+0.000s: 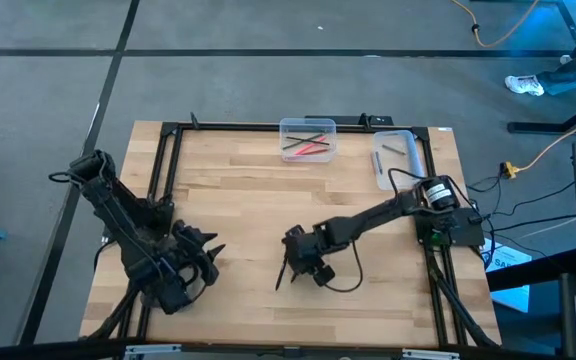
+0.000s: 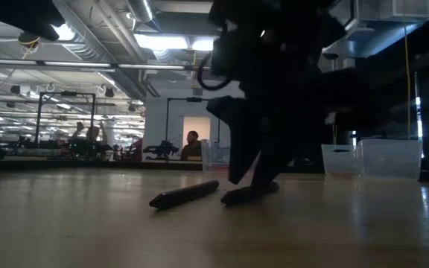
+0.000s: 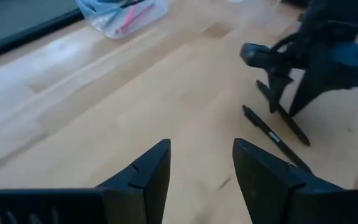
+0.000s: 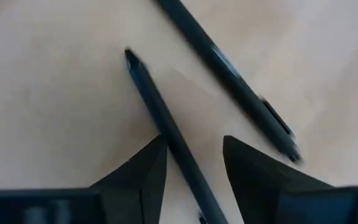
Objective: Sort crayons/erasers/pens/pencils in bins
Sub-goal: Put the right black pen into the black bin
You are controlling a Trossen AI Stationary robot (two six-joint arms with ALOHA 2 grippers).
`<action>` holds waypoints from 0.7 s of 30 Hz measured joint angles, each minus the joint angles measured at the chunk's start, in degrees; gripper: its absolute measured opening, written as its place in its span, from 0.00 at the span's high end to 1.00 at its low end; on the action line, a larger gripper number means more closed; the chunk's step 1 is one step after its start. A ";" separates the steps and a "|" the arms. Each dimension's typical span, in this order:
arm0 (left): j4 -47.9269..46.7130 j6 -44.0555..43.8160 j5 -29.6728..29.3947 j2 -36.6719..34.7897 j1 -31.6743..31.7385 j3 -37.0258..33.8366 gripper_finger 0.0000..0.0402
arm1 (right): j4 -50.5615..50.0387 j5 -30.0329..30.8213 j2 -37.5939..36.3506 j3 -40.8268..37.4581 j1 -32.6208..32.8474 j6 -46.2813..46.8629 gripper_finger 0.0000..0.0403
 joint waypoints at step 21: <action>-18.12 -1.49 -0.51 -0.15 0.60 -0.02 0.59 | -8.79 -9.15 7.38 7.18 -7.81 -3.48 0.83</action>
